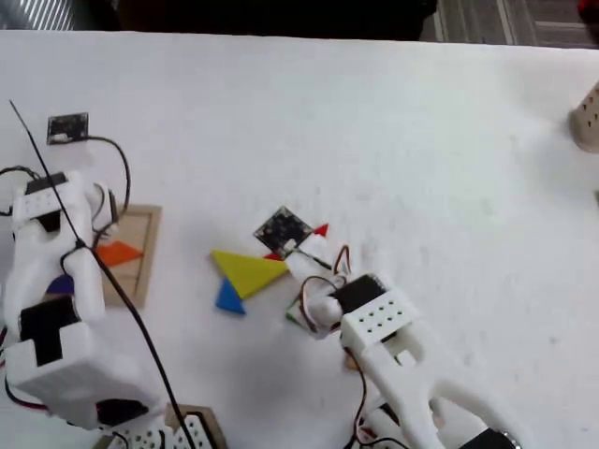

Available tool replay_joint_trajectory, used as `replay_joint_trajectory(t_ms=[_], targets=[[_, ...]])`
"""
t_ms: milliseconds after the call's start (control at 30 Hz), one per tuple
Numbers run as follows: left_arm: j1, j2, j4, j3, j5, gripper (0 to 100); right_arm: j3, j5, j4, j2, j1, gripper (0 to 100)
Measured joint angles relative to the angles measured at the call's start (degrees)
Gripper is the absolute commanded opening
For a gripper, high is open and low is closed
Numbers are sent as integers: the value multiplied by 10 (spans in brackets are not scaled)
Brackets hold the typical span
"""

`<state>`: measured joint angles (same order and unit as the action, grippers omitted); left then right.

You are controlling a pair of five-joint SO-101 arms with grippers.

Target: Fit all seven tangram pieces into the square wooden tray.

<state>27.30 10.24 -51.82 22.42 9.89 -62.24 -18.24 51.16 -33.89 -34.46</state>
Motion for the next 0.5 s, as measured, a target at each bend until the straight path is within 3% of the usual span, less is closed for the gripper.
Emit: replay_joint_trajectory(t_ms=[300,500], targets=[[-1,2,4,41,4,24,0,0,0,0,0,18],[-1,-87,7,135,43,24,0,0,0,0,0,18]])
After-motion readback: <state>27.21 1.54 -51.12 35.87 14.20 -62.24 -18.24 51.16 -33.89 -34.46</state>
